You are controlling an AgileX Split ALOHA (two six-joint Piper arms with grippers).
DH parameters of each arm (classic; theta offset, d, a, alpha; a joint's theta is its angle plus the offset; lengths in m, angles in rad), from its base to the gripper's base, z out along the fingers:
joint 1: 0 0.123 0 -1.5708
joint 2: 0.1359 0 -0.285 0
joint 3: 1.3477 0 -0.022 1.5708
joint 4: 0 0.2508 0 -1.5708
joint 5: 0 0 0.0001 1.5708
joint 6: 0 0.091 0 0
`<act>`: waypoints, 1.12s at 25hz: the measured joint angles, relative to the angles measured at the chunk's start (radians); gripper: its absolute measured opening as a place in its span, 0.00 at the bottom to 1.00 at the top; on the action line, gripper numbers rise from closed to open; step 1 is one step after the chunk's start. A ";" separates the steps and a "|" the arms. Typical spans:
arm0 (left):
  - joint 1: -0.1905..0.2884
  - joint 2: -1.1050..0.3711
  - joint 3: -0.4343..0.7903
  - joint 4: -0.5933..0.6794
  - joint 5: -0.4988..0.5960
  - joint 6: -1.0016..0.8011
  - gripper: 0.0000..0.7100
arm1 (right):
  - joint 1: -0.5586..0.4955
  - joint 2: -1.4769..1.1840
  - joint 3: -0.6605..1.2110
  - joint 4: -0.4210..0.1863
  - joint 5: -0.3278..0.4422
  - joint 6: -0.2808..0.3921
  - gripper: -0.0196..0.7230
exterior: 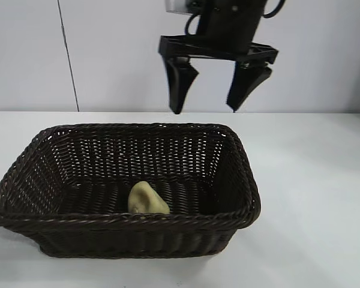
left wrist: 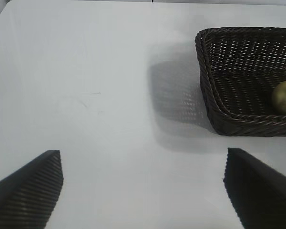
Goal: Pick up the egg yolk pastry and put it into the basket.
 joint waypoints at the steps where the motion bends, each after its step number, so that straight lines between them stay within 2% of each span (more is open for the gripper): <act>1: 0.000 0.000 0.000 0.000 0.000 0.000 0.94 | -0.031 0.000 0.000 -0.006 0.000 0.001 0.96; 9: 0.000 0.000 0.000 0.000 0.000 0.000 0.94 | -0.339 0.000 0.000 -0.099 0.052 0.007 0.96; 14: 0.000 0.000 0.000 0.000 0.000 0.000 0.94 | -0.481 -0.003 0.000 -0.110 0.055 0.058 0.96; 19: 0.000 0.000 0.000 0.000 0.000 0.000 0.94 | -0.510 -0.064 0.038 -0.110 0.056 0.063 0.96; 28: 0.000 0.000 0.000 0.000 0.000 0.000 0.94 | -0.437 -0.395 0.407 -0.099 0.056 0.046 0.96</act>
